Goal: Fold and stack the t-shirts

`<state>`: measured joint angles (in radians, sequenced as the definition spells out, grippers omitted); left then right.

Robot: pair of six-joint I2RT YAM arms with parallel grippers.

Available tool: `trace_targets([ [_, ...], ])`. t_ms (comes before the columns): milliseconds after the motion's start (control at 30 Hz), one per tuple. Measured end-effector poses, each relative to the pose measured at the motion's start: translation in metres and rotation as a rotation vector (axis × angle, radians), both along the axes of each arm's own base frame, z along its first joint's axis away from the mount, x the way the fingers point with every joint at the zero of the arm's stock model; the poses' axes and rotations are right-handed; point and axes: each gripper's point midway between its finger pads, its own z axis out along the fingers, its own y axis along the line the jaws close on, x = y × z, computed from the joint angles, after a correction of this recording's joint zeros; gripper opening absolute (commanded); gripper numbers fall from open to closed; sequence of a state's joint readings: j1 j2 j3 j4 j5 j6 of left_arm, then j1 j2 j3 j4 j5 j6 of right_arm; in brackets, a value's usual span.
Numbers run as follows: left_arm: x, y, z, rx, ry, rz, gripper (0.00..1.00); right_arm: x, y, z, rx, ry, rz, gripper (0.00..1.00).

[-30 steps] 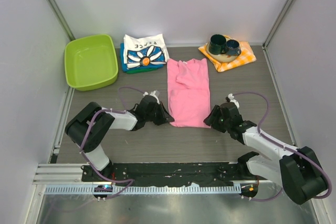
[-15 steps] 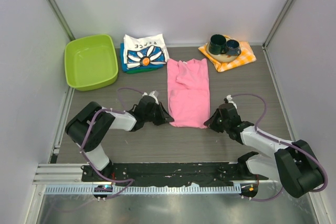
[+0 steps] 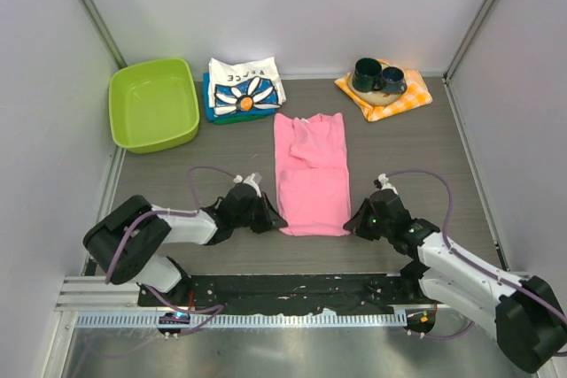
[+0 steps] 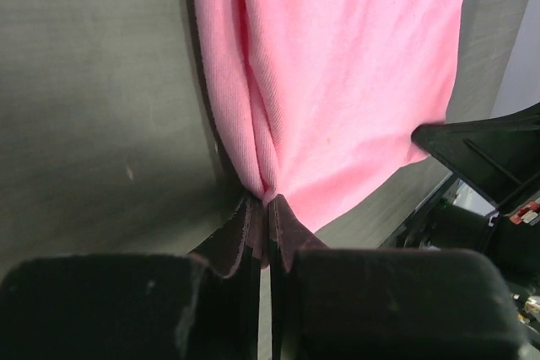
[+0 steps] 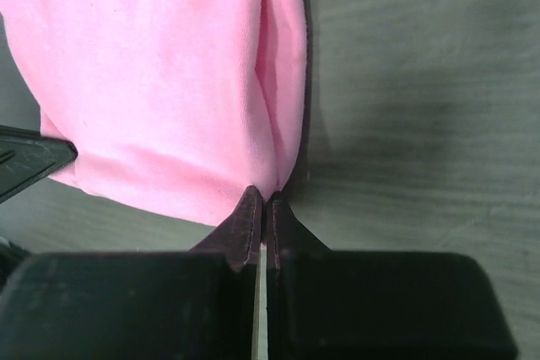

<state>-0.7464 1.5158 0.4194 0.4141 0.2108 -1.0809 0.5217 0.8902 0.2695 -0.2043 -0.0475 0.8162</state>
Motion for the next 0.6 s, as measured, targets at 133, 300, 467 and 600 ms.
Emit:
trace_targets([
  [133, -0.034, 0.002, 0.001, 0.014, 0.012, -0.024, 0.05, -0.025, 0.005, 0.006, 0.019, -0.002, 0.054, 0.01],
  [300, -0.083, 0.006, 0.004, 0.041, 0.011, -0.059, 0.05, -0.049, 0.009, 0.018, 0.049, -0.011, 0.087, 0.01],
  [467, -0.106, 0.012, 0.023, 0.009, -0.018, -0.053, 0.07, -0.060, 0.008, 0.033, 0.087, -0.042, 0.099, 0.01],
  [600, -0.102, 0.021, 0.038, 0.019, -0.066, -0.016, 0.10, -0.053, 0.009, 0.053, 0.085, -0.089, 0.094, 0.01],
])
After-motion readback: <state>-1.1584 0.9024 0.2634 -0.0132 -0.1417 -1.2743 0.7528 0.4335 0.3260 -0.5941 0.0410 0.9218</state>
